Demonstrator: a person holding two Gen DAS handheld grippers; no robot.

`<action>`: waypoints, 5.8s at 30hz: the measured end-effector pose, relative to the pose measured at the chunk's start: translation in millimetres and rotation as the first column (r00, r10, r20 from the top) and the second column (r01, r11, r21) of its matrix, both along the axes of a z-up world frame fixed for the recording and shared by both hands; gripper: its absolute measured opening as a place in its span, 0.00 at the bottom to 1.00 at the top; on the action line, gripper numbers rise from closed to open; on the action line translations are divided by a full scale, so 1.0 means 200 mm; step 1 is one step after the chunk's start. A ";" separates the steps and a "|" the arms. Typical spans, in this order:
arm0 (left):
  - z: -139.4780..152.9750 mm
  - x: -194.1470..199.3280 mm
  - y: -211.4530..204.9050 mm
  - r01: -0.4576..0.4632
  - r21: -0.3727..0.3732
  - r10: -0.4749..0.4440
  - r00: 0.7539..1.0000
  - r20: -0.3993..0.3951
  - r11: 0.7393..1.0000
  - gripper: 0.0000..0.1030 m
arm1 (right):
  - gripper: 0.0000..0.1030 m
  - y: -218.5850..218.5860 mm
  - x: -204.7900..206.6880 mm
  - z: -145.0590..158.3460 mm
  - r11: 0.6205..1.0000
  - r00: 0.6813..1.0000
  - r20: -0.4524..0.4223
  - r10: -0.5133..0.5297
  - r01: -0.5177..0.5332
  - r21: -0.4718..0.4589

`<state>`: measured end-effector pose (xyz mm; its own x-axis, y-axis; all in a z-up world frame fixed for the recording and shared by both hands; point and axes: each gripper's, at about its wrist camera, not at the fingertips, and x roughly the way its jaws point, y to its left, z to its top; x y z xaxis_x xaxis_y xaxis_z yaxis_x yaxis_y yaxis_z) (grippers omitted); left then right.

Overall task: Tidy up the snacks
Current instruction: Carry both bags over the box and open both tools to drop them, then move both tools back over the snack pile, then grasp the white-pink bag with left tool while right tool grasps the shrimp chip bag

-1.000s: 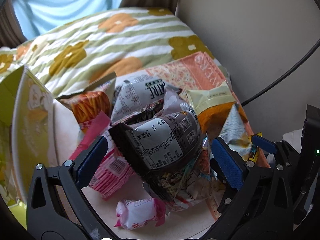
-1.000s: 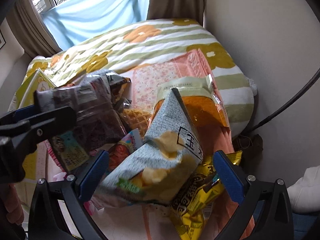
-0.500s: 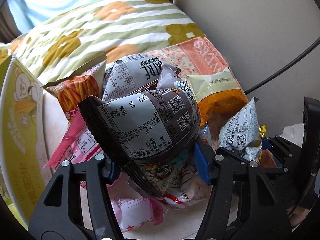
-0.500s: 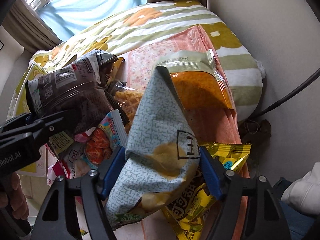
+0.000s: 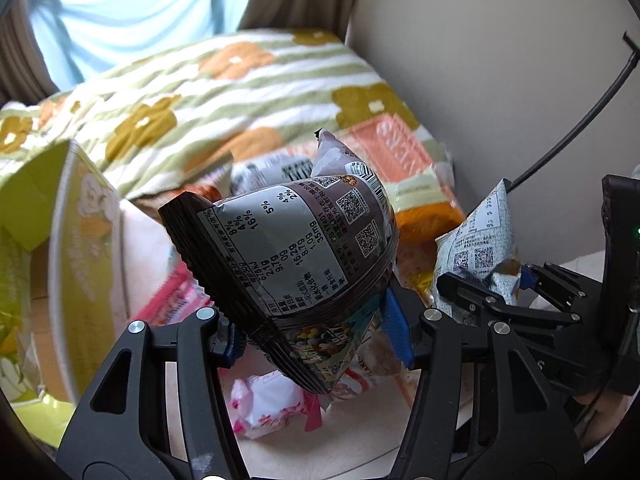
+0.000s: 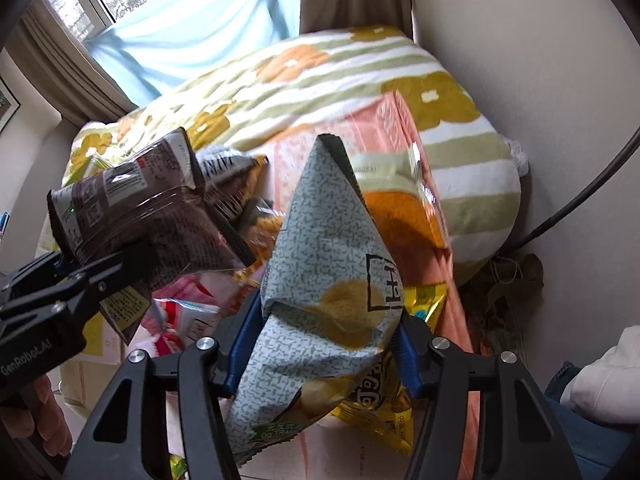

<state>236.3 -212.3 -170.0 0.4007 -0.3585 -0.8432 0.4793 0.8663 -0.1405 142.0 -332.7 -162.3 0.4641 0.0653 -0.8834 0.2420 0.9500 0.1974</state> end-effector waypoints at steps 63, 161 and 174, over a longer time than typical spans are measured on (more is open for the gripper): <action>0.04 0.12 1.93 -0.342 0.059 0.342 0.940 0.016 0.938 1.00 | 0.61 1.73 0.57 0.05 0.913 0.912 -0.032 0.408 -0.408 0.003; -0.62 -0.39 0.37 -0.161 -0.029 0.155 0.978 -0.139 0.987 0.60 | 1.00 0.27 0.10 -0.43 0.867 0.871 0.003 0.492 -0.490 0.092; -0.61 -0.42 0.46 -0.188 -0.008 0.185 0.973 -0.140 0.982 0.56 | 0.95 0.34 0.08 -0.51 0.856 0.864 -0.001 0.503 -0.498 0.140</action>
